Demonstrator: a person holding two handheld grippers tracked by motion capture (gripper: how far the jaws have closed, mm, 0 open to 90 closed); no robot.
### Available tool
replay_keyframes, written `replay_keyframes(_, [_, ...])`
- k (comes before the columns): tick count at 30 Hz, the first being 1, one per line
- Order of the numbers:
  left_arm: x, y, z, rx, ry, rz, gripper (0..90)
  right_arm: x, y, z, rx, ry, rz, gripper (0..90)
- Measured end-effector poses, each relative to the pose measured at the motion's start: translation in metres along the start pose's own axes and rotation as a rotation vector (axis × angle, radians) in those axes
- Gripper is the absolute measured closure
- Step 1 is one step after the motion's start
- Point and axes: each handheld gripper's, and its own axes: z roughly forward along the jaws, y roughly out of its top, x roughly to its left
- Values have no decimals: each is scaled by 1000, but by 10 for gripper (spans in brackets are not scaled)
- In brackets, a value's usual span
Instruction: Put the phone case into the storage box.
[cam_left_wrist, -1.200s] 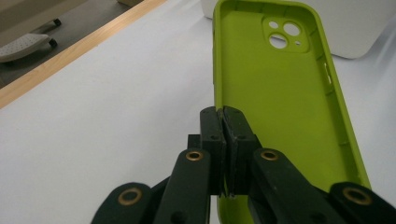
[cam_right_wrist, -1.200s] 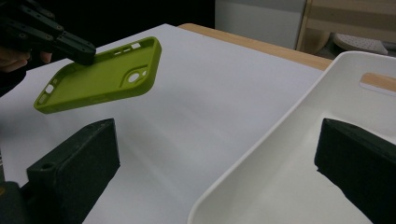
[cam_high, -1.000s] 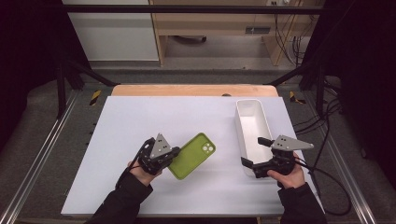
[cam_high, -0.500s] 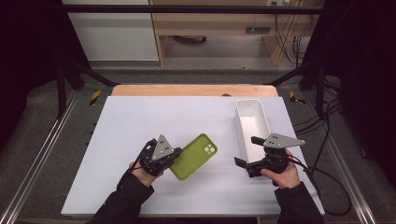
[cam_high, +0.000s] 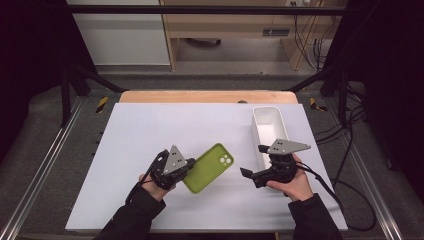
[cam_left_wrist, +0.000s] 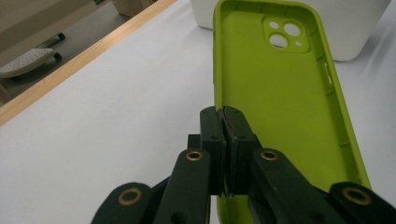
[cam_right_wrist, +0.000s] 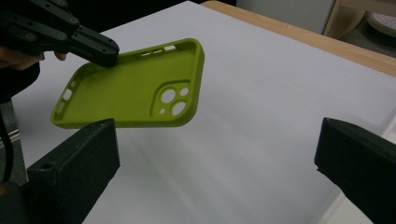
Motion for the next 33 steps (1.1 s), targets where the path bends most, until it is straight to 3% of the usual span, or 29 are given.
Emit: replay_keyframes(33, [-12, 3, 0, -19, -2, 45, 876, 4, 31, 30, 53, 40, -17, 27])
